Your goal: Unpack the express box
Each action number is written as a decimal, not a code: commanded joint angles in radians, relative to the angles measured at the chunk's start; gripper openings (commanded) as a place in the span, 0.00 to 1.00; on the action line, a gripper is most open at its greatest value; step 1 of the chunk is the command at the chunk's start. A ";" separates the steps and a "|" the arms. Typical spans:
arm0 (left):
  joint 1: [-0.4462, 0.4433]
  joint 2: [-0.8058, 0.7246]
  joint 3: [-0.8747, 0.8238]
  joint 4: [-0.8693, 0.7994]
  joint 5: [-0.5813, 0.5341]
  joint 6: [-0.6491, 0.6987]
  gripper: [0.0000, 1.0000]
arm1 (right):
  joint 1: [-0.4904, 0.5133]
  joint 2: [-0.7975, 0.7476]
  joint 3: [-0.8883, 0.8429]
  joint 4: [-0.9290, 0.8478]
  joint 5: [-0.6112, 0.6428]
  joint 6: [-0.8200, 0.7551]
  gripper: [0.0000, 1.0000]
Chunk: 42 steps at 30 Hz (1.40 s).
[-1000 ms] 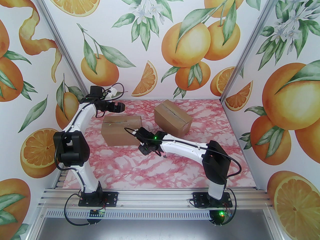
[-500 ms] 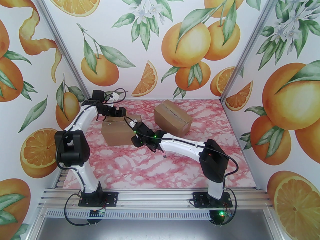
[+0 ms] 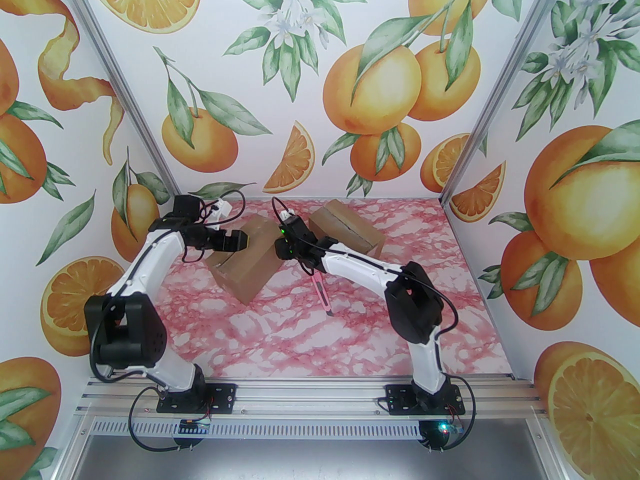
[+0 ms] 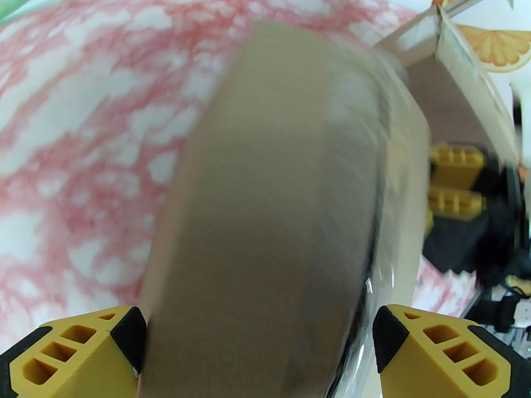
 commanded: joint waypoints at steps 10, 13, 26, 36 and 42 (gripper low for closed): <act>-0.006 -0.250 -0.225 0.125 0.026 -0.202 0.94 | -0.020 0.210 0.352 -0.092 -0.127 0.042 0.44; -0.008 -0.291 -0.235 0.126 -0.028 -0.200 0.93 | -0.020 0.225 0.397 -0.115 -0.127 0.051 0.44; 0.058 -0.247 -0.129 0.153 -0.212 -0.283 0.87 | -0.020 0.068 0.389 -0.301 -0.011 0.088 0.43; 0.081 -0.174 -0.205 0.270 -0.109 -0.339 0.85 | 0.130 0.142 0.649 -0.566 0.157 -0.022 0.41; 0.083 -0.163 -0.243 0.265 -0.124 -0.309 0.85 | 0.200 0.217 0.755 -0.623 0.207 -0.029 0.40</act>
